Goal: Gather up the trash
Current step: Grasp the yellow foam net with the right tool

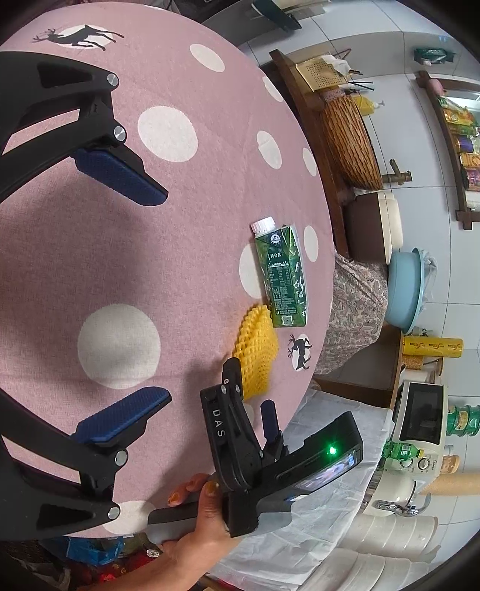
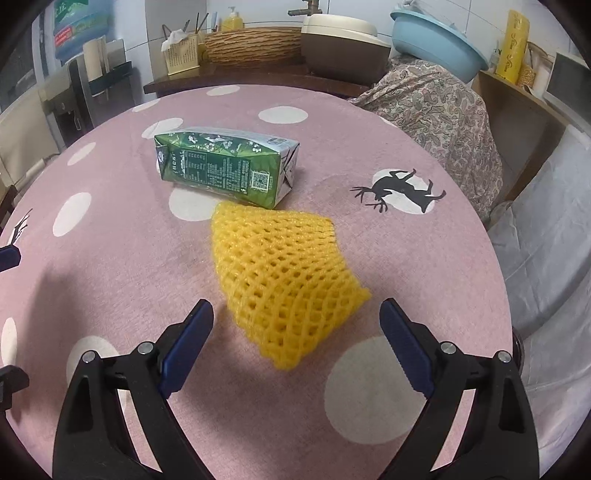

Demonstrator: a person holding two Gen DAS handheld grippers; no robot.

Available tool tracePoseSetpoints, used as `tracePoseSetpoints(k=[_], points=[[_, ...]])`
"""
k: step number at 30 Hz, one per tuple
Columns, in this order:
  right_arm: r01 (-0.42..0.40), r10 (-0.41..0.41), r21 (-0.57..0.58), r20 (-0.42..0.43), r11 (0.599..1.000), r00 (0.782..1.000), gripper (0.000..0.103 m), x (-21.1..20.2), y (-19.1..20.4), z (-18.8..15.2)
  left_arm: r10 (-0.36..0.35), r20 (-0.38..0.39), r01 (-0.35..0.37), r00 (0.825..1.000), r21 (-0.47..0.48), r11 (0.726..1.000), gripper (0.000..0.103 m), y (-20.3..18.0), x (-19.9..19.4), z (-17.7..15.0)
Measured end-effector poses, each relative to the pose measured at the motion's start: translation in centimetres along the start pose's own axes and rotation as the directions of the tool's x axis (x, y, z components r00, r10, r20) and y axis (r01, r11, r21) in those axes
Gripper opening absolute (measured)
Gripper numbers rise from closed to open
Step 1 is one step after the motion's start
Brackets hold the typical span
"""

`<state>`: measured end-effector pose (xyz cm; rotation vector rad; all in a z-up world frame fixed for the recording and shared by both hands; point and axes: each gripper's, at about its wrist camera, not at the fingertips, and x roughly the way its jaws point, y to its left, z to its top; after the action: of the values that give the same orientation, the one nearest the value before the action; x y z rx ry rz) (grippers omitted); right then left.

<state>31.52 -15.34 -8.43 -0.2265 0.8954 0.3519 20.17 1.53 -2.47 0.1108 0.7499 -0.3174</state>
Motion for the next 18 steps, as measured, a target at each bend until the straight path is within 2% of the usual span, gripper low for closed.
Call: tracePoseSetpoints(k=[1,4,8,9,11,13,14,18], points=[[0.002,-0.002,-0.003,-0.004,1.0,1.0,0.089,0.2,0.1,0.1,0.006,0.002,-0.006,1.0,0.0,1.0,0.098,0.1,0.0,0.0],[-0.01,0.01,0.0,-0.022,1.0,1.0,0.073,0.9,0.1,0.1,0.014,0.009,-0.014,1.0,-0.002,1.0,0.098,0.4,0.2,0.1],[-0.017,0.017,0.013,-0.003,1.0,1.0,0.055,0.8,0.0,-0.1,0.028,0.023,-0.028,0.999,0.015,0.999,0.098,0.8,0.6,0.7],[-0.013,0.013,0.005,0.003,1.0,1.0,0.052,0.7,0.1,-0.2,0.032,0.024,-0.032,0.999,0.026,0.999,0.098,0.9,0.8,0.9],[-0.007,0.007,-0.007,0.019,1.0,1.0,0.038,0.3,0.3,-0.4,0.042,0.019,-0.043,0.999,0.063,0.997,0.098,0.9,1.5,1.3],[-0.007,0.007,-0.009,0.032,1.0,0.999,0.029,-0.1,0.3,-0.6,0.057,0.014,-0.058,0.998,0.107,0.992,0.098,1.1,2.2,1.9],[-0.013,0.013,-0.004,0.038,1.0,0.999,0.025,-0.3,0.3,-0.7,0.064,0.016,-0.066,0.998,0.129,0.989,0.098,1.1,2.5,2.1],[-0.024,0.022,0.016,0.076,1.0,0.997,0.021,-1.6,0.0,-1.2,0.072,0.029,-0.076,0.997,0.228,0.971,0.098,1.2,3.6,3.4]])
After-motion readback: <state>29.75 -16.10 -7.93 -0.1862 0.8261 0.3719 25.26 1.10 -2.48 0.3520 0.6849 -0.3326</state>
